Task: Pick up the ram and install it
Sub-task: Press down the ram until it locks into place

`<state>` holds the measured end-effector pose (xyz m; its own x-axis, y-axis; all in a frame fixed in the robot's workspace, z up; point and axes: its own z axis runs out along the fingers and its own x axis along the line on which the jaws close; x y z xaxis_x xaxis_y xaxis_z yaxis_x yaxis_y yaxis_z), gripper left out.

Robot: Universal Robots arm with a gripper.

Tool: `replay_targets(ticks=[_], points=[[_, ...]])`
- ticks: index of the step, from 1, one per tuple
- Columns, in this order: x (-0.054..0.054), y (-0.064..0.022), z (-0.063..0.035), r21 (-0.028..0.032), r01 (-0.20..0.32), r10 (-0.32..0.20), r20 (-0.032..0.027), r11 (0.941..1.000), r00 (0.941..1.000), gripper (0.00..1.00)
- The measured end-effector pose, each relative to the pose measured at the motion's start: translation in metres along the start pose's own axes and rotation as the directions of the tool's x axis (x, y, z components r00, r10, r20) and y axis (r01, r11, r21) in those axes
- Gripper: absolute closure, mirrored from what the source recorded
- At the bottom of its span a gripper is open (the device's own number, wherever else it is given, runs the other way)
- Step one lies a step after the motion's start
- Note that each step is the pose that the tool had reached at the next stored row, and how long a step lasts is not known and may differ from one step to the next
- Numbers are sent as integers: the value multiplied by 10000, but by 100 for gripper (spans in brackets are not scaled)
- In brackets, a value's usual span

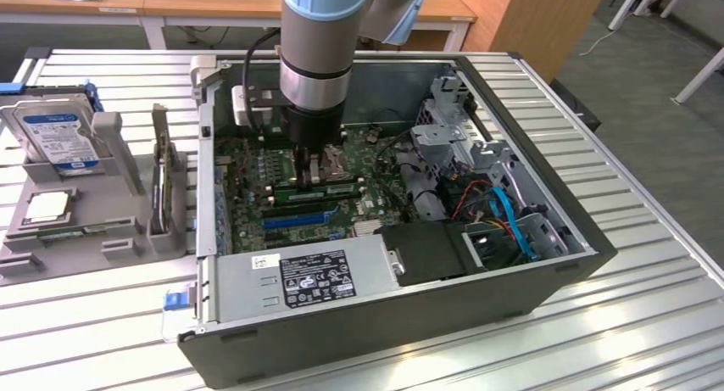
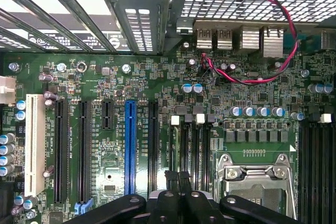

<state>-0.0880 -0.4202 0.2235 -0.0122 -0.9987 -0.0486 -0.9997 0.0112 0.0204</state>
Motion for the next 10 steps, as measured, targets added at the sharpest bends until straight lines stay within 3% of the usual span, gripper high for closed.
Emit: replay_targets(ticks=[10], points=[[1, -1, 9, 1, 0, 0, 1, 10000, 10000, 90]])
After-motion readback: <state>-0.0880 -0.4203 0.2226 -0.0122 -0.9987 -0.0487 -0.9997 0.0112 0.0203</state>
